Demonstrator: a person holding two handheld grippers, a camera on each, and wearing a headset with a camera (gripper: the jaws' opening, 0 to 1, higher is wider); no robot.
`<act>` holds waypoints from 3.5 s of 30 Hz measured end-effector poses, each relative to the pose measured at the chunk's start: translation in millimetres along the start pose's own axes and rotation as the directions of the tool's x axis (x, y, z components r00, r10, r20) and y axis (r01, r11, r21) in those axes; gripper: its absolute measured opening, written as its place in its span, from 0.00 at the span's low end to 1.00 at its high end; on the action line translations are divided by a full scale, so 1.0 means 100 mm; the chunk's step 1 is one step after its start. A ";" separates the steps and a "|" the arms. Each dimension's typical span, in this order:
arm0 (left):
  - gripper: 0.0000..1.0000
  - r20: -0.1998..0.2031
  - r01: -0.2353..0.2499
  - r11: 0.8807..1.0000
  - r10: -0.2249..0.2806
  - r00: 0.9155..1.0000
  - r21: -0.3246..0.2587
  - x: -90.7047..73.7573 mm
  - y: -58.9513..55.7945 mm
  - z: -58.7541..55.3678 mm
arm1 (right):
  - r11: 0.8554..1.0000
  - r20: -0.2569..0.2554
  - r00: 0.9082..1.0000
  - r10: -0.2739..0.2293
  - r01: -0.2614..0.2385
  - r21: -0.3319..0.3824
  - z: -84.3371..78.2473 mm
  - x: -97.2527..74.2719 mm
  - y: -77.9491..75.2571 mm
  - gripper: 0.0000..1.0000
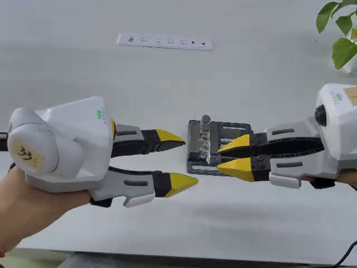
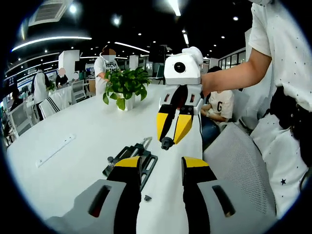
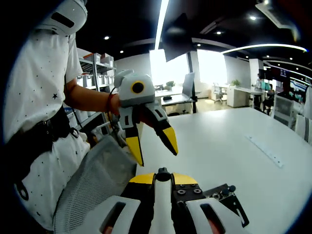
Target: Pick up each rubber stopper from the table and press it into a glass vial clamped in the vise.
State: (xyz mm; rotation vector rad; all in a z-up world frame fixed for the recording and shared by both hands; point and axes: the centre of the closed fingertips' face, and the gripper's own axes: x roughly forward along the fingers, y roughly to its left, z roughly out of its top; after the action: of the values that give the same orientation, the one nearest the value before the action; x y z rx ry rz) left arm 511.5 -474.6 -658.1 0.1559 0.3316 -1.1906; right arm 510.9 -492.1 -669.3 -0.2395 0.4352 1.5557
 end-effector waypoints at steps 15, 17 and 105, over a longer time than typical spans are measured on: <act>0.12 0.074 0.066 0.998 -0.066 0.995 0.008 0.02 -0.15 0.27 | 1.000 0.052 0.999 0.016 -0.015 -0.028 0.29 -0.06 0.16 0.06; 0.10 0.071 0.073 0.997 -0.074 0.995 0.014 0.02 -0.17 0.27 | 0.999 0.050 0.999 0.019 -0.017 -0.033 0.30 -0.06 0.18 0.06; 0.04 0.225 0.202 0.972 -0.172 0.959 -0.117 -0.17 -0.29 0.50 | 0.995 0.066 0.995 0.074 -0.069 -0.077 0.60 -0.13 0.35 0.05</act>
State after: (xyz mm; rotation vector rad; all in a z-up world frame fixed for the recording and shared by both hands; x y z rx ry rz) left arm 487.8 -484.7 -603.9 -0.1271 0.2426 -1.3541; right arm 484.3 -478.5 -605.1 -0.2292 0.3354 1.6469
